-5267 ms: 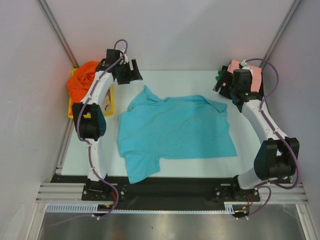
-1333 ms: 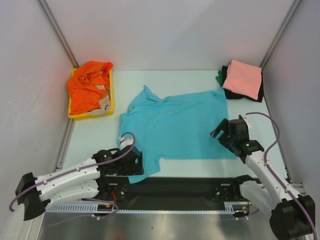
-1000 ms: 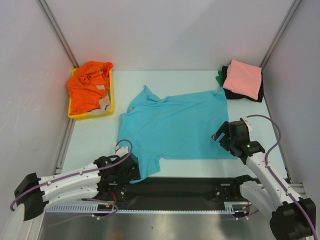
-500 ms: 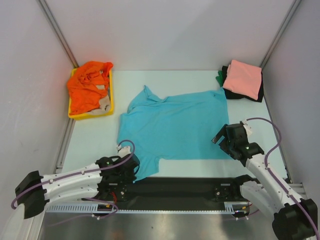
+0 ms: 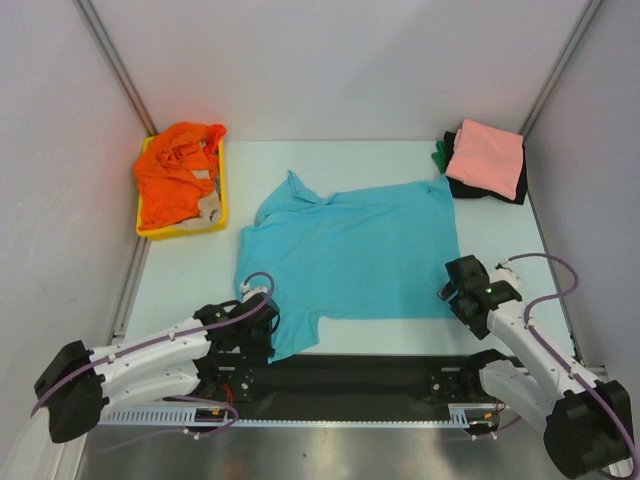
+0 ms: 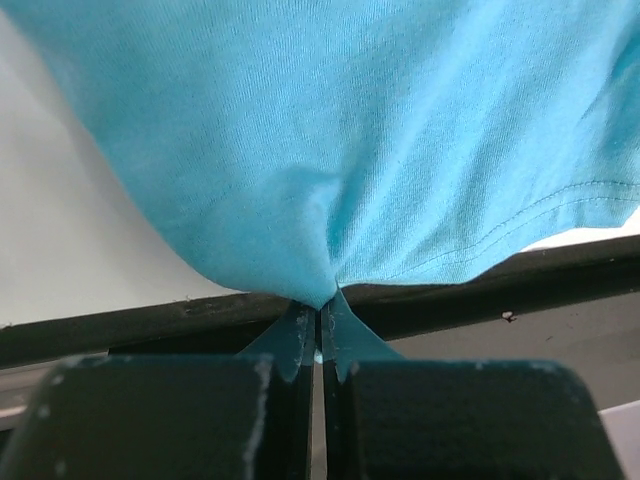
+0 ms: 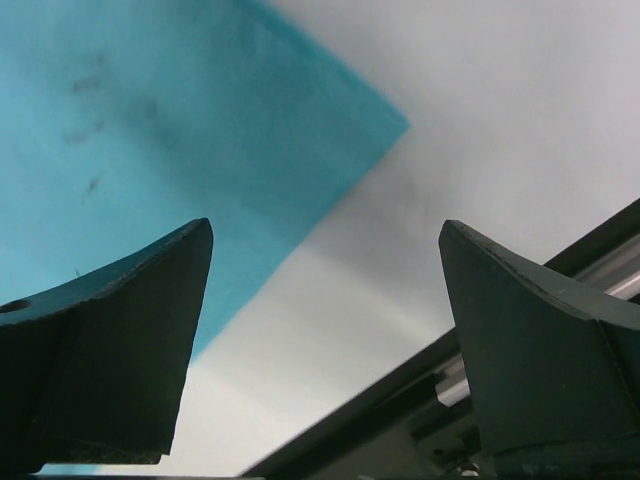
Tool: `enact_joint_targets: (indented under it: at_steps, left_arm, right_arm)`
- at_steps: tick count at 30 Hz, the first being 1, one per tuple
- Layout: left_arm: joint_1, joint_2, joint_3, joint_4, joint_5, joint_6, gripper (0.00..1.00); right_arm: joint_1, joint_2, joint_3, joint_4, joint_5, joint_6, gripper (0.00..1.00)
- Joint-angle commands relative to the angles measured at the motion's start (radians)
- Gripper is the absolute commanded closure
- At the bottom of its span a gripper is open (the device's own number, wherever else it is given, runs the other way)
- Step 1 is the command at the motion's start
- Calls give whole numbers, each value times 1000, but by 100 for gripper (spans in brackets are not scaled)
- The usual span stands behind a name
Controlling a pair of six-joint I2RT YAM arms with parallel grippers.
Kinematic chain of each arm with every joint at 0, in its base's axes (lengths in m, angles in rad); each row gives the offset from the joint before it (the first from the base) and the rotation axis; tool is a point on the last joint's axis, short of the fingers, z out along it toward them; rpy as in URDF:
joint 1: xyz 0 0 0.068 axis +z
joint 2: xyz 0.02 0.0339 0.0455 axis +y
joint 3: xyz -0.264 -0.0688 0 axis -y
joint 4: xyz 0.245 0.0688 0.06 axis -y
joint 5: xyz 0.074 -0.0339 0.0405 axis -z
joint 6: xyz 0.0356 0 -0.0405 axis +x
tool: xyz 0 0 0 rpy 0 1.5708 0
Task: Fold and stack the t-shirts
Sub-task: Fold the tshirt
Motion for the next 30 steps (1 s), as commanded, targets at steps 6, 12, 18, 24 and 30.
enact_joint_targets:
  at_steps: [6,12,18,24,30]
  left_arm:
    - [89,-104,-10,229,-106,67,100]
    - [108,-127,3,197,-105,76,100]
    - [117,-135,15,186,-106,79,100]
    - [120,-127,32,172,-111,88,100]
    - [122,-137,36,161,-113,84,100]
  right_arm:
    - [-197,-75,-133,147,-99,-33,22]
    - [-191,-135,-150,133,-88,-39,41]
    - [-196,-173,-188,178,-117,-51,68]
    - [-202,-121,-187,218,-125,-68,67]
    - [-219,-87,-204,273,-152,-94,65]
